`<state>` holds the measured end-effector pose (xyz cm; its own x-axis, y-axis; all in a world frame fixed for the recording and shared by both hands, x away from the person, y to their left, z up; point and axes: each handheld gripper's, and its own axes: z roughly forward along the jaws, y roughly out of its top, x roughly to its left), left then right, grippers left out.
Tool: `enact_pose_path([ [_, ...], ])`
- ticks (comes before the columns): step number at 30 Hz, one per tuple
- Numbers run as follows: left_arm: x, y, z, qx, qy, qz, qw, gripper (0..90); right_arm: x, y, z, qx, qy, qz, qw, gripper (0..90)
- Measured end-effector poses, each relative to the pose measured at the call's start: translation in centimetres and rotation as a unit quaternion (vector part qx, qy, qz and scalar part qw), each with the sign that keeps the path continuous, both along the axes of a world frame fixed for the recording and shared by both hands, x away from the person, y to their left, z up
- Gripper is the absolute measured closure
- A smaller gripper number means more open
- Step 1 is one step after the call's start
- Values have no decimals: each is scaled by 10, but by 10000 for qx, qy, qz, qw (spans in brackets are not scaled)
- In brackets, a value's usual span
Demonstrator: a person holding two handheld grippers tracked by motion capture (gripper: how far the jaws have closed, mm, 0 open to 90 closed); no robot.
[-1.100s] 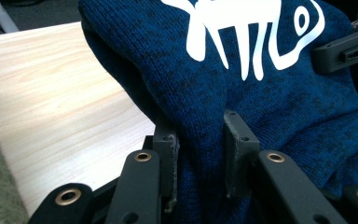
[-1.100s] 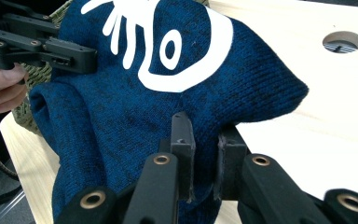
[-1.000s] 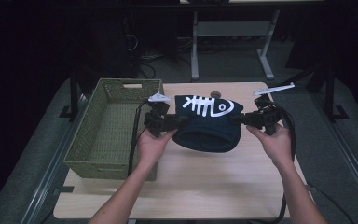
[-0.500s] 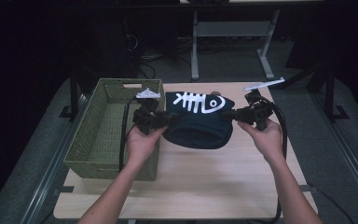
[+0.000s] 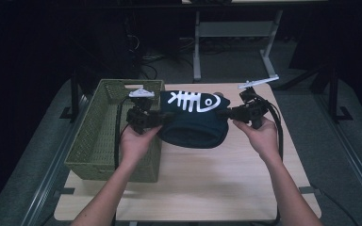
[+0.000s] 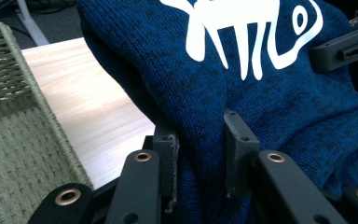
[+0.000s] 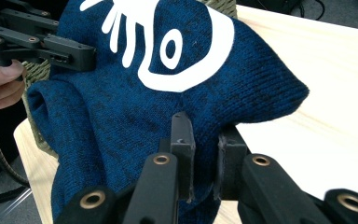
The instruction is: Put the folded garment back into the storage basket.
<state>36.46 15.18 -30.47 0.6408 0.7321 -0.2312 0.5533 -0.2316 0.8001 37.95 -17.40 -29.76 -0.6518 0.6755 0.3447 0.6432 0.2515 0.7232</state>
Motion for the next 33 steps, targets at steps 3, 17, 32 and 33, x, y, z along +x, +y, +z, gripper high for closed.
enact_pose_path([
  [3, 0, 4, 2, 24, -8, 17, 10000, 705, 2, 4, 1, -11, -15, 45, 10000, 806],
  [17, 0, 21, 7, -9, -30, 106, 9999, 705, 7, 20, 8, -17, -20, 124, 9999, 806],
  [32, -3, 49, 10, -46, -61, 252, 9997, 705, 13, 48, 12, -3, -60, 275, 9996, 805],
  [33, -3, 51, 10, -33, -49, 248, 9997, 705, 14, 50, 12, 6, -76, 301, 9995, 805],
])
